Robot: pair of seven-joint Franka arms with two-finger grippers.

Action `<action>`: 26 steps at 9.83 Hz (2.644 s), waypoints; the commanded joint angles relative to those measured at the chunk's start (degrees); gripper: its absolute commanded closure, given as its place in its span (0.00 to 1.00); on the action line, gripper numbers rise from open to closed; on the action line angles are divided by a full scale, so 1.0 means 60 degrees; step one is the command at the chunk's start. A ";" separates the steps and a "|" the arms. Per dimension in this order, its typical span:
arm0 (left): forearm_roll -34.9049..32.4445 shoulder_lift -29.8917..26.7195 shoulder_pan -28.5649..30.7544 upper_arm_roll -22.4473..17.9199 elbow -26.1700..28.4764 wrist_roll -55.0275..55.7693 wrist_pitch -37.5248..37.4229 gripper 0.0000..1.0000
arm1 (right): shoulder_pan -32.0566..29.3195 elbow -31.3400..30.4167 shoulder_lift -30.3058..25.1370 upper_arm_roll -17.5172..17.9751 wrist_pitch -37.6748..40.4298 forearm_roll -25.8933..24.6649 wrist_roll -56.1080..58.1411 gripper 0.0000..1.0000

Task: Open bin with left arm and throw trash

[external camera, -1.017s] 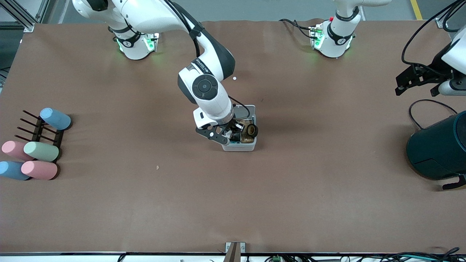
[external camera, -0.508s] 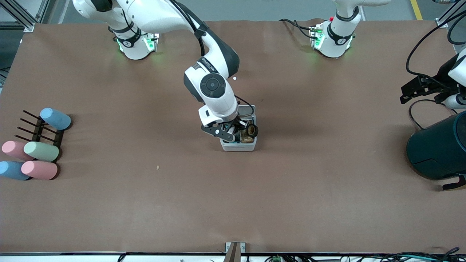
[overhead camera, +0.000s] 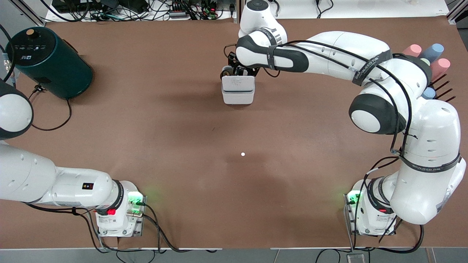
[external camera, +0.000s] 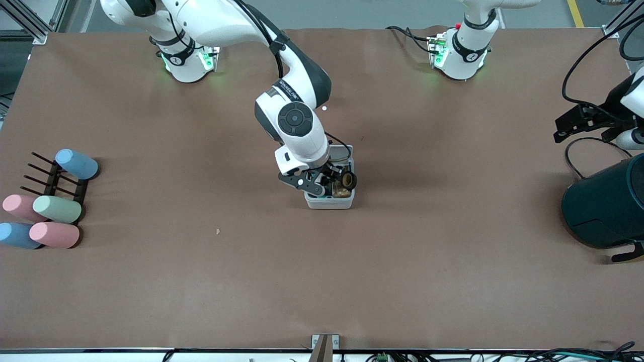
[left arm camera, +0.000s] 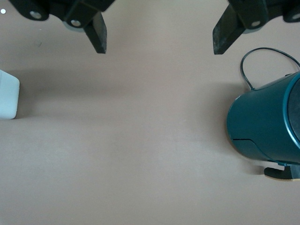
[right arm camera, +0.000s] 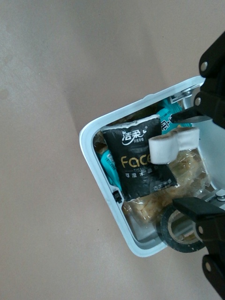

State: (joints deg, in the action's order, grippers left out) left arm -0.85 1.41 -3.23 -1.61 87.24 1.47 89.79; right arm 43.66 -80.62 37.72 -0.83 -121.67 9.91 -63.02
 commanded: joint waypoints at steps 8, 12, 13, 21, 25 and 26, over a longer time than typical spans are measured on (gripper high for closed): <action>-0.0093 0.0116 0.0246 0.0048 -0.0244 0.0019 -0.0199 0.00 | -0.2511 0.0311 -0.2605 -0.0096 0.3646 0.0032 0.0655 0.28; -0.0107 0.0145 0.0945 0.0849 -0.0244 0.0048 -0.0213 0.00 | -0.4723 0.0282 -0.4203 -0.0110 0.6649 0.0091 0.4327 0.26; -0.0093 0.0145 0.0818 0.0839 -0.0244 0.0034 -0.0213 0.00 | -0.5351 0.0267 -0.4496 -0.0110 0.7090 0.0105 0.5351 0.25; -0.0078 0.0145 0.0758 0.0825 -0.0302 0.0048 -0.0184 0.00 | -0.7058 -0.0848 -0.6125 -0.0023 0.7285 -0.1578 1.1573 0.01; -0.0064 0.0306 0.0919 0.0825 -0.0491 0.0004 -0.0184 0.00 | -0.6939 -0.0494 -0.5978 -0.0023 0.7081 -0.1638 1.1543 0.01; -0.0093 0.0408 0.0919 0.0825 -0.0580 -0.0039 -0.0199 0.00 | -0.6940 -0.0538 -0.5993 -0.0037 0.6906 -0.1638 1.1558 0.01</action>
State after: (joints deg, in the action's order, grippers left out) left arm -0.85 2.27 1.98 3.04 86.57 1.38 89.74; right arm 2.20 -82.88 2.64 -1.17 -78.97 1.02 5.35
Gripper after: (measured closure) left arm 0.000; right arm 0.004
